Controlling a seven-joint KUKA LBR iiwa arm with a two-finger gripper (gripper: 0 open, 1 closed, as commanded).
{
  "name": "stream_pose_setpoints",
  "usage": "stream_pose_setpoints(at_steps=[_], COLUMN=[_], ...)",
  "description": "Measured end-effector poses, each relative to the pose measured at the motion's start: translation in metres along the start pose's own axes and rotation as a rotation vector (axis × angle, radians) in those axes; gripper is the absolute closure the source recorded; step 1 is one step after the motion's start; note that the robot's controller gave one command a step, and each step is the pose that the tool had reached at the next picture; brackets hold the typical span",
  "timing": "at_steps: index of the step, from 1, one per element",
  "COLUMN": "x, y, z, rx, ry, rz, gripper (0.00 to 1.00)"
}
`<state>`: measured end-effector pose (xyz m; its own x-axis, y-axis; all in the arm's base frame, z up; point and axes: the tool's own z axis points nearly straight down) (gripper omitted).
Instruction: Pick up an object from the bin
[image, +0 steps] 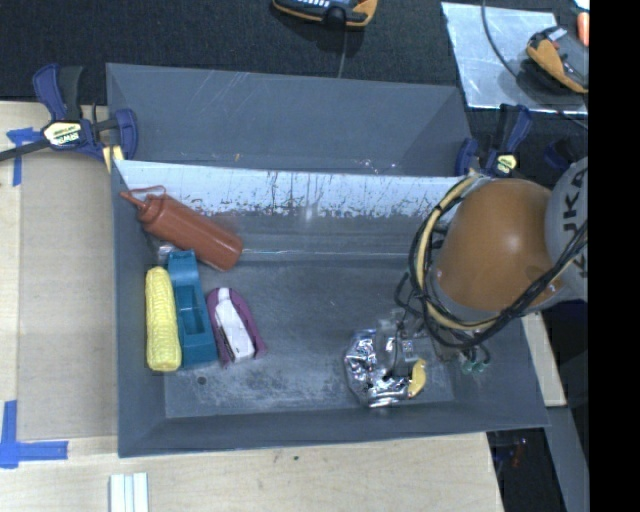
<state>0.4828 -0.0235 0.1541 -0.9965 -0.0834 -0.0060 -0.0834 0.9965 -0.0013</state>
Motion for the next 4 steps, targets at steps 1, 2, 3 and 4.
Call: stream_pose_setpoints(at_steps=[1, 2, 3, 4], x=[0.000, -0.027, -0.020, -0.021], y=[0.000, -0.011, 0.002, 0.006], z=[0.000, 0.003, -0.117, -0.100], rx=[0.000, 0.001, 0.001, 0.003], ry=[0.000, -0.005, -0.008, -0.021], rz=[0.000, -0.237, -0.039, -0.026], gripper=[1.00, 1.00, 1.00, 1.00])
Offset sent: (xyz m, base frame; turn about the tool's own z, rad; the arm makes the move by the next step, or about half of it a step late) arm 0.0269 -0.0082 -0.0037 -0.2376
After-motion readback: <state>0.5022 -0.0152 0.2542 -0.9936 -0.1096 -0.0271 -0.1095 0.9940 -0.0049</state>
